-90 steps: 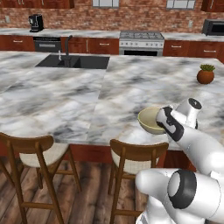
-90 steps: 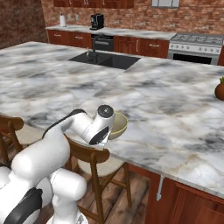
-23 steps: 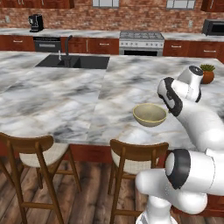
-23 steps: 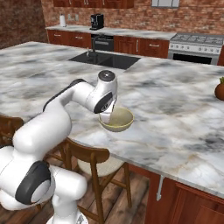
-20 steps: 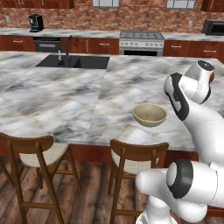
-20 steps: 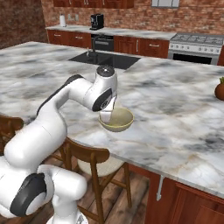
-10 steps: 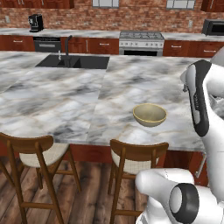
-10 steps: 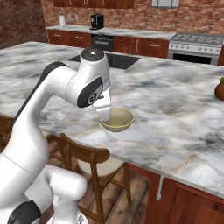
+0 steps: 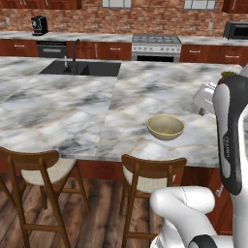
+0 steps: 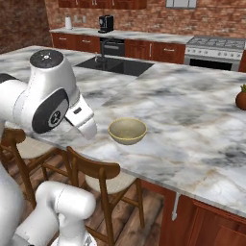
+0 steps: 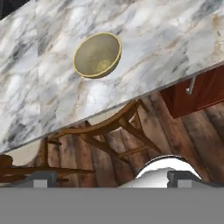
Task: Pick up the bowls from the cabinet and place each bowl in front of a stool on the dining counter.
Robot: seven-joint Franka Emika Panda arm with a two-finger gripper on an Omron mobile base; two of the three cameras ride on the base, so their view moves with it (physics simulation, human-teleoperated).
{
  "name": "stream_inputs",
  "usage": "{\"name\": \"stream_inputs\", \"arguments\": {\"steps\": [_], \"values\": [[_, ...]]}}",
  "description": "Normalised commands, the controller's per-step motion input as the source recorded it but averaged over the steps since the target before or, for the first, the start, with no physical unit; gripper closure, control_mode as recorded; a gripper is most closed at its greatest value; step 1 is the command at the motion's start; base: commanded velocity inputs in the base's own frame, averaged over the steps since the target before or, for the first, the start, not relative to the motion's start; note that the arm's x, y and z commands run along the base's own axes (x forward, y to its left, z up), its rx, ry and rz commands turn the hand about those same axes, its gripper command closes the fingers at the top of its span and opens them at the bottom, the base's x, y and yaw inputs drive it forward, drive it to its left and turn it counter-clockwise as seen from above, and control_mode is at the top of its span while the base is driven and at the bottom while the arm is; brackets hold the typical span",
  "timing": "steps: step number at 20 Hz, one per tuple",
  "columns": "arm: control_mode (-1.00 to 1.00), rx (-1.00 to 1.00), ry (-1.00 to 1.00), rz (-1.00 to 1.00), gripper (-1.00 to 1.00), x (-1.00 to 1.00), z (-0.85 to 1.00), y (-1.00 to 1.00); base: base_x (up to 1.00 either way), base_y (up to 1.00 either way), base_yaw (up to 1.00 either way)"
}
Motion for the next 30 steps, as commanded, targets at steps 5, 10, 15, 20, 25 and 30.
{"name": "stream_inputs", "arguments": {"steps": [5, 10, 15, 20, 25, 30], "values": [[-1.00, -0.21, 0.00, 0.49, -1.00, -0.90, 0.34, 0.40, 0.00, 0.00, 0.00], [-1.00, -0.22, -0.07, 0.13, -1.00, -0.73, 0.25, 0.13, 0.00, 0.00, 0.00], [-1.00, -0.15, -0.02, 0.02, -1.00, -0.40, 0.23, 0.00, 0.00, 0.00, 0.00], [-1.00, 0.00, 0.00, 0.08, -1.00, -0.08, 0.01, -0.08, 0.00, 0.00, 0.00], [-1.00, 0.00, 0.00, 0.04, -1.00, 0.00, -0.05, 0.00, 0.00, 0.00, 0.00], [-1.00, 0.00, 0.00, 0.04, -1.00, 0.00, -0.06, 0.00, 0.00, 0.00, 0.00]]}}
